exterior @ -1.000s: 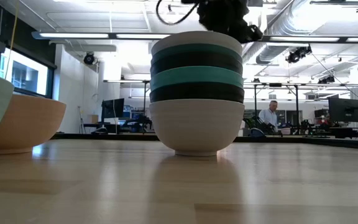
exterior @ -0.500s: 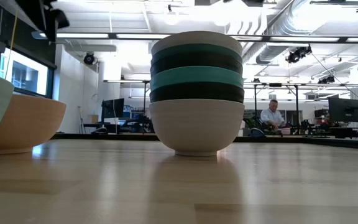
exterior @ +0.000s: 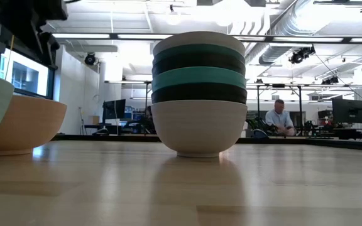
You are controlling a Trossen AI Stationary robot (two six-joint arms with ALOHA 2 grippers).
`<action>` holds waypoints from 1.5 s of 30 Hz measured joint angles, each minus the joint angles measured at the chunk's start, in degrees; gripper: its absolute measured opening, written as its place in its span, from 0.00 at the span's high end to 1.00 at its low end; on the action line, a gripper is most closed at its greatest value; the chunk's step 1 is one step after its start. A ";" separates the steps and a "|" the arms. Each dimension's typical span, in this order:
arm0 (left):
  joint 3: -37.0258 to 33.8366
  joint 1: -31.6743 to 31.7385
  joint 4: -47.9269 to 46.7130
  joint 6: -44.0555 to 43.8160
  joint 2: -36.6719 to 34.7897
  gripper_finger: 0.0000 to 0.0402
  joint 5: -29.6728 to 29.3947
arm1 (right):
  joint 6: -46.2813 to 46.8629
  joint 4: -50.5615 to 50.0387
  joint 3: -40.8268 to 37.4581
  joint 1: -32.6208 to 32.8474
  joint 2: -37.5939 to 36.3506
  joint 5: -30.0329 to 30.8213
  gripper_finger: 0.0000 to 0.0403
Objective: Nest bowls inside each other
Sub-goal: Stack the brown bowl on top of the white bowl
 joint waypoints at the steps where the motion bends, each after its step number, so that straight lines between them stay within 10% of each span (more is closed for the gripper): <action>1: -1.16 0.00 0.28 -0.45 -0.63 0.50 0.02 | -0.53 0.06 0.00 0.21 -0.04 0.01 0.59; 12: -7.18 0.02 1.13 -4.50 -2.91 0.50 0.52 | -1.11 0.36 0.00 0.62 -0.07 2.45 0.59; 45: -7.97 -3.52 5.17 -11.40 20.85 0.52 0.79 | -4.11 0.91 0.02 0.62 -3.37 3.35 0.59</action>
